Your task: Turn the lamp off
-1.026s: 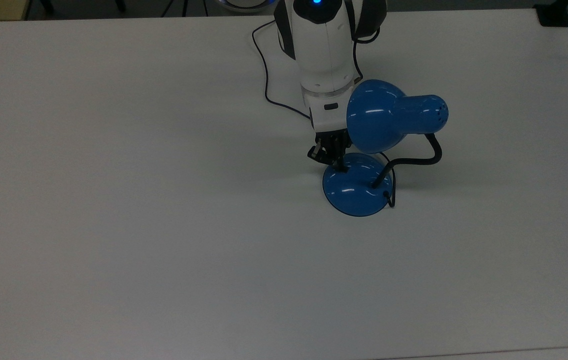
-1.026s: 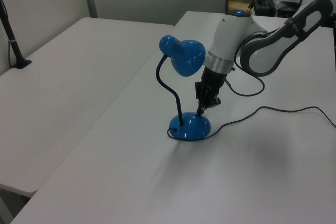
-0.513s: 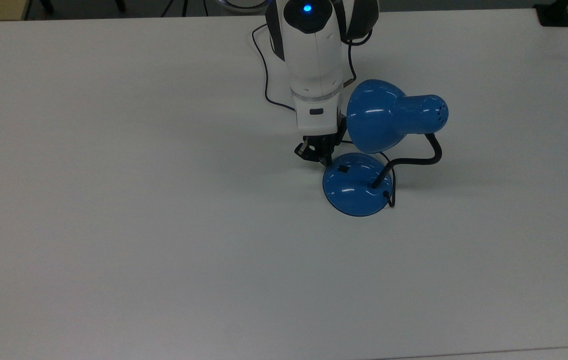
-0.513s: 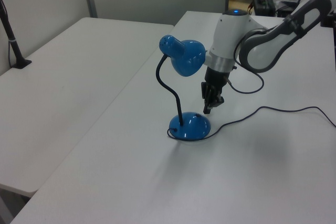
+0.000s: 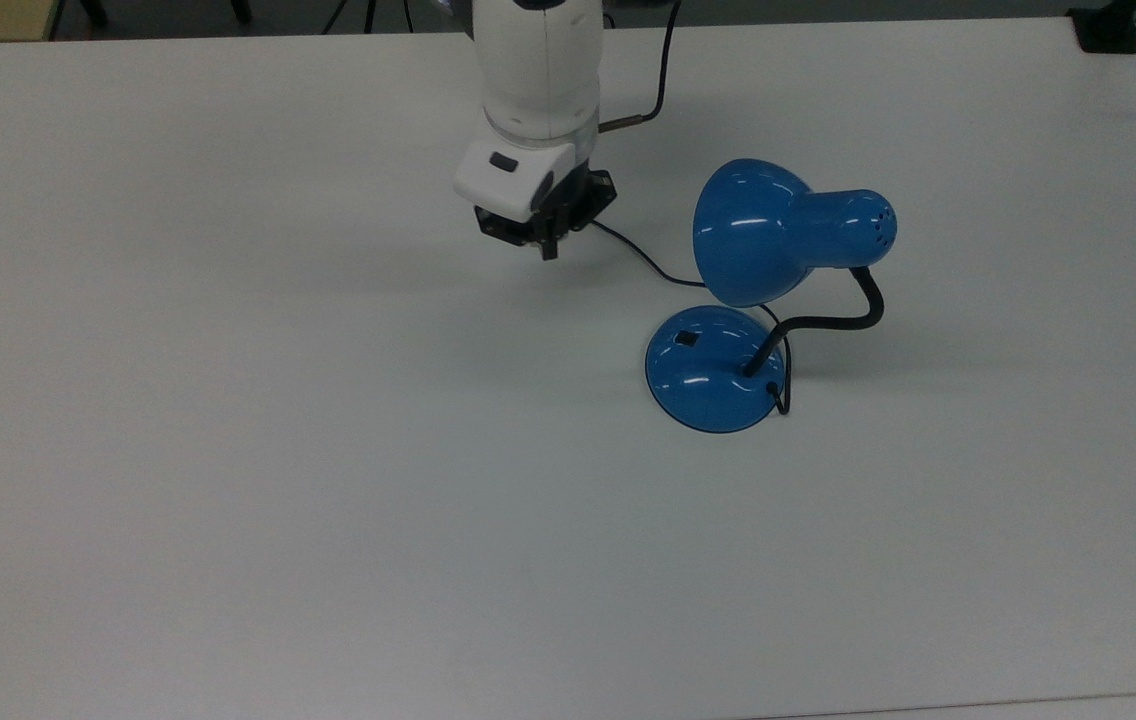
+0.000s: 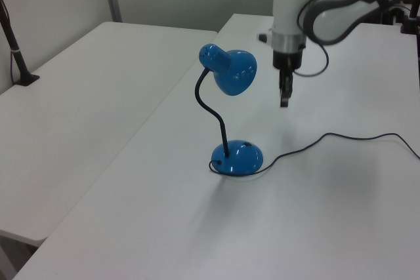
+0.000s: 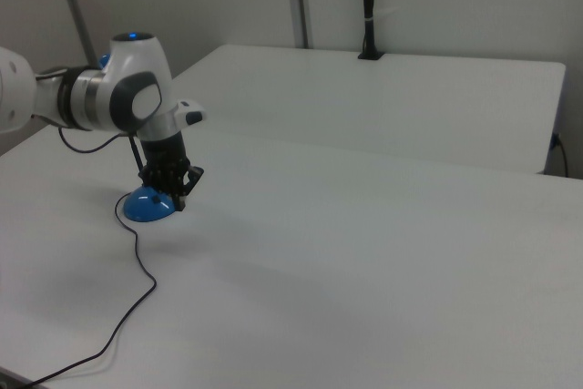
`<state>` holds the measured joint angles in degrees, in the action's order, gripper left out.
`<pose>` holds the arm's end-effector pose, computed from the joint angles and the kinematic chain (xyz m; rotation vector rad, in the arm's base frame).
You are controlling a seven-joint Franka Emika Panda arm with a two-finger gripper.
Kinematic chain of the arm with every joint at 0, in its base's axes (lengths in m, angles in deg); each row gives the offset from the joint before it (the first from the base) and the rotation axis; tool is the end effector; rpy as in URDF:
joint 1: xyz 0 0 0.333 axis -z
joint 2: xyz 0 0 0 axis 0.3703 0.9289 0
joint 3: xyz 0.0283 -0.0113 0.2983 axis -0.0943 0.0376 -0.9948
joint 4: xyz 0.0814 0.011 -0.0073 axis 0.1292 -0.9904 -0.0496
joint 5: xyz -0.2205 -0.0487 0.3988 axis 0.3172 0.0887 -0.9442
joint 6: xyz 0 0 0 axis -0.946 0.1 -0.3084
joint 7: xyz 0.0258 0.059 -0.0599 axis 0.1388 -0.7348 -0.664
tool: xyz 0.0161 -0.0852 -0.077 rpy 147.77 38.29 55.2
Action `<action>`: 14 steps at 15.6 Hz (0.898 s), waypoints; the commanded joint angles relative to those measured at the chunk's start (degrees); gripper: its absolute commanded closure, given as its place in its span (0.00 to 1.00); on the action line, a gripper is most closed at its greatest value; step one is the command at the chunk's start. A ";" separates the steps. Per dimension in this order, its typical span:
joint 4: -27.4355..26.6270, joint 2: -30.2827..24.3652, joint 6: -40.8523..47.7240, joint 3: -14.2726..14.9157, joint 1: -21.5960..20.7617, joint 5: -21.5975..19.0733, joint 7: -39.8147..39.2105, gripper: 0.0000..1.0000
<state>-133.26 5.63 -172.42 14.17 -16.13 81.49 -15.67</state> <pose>0.6487 0.1017 0.3390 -3.1070 -0.4620 0.0129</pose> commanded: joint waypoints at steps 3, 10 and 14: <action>6.65 -5.38 16.66 -0.34 2.03 7.96 16.70 1.00; 13.42 -8.38 20.12 0.36 4.67 4.02 16.19 0.98; 18.34 -8.82 24.67 1.76 5.03 1.64 16.02 0.87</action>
<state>-118.57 -2.75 -152.96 15.10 -11.03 85.25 -0.16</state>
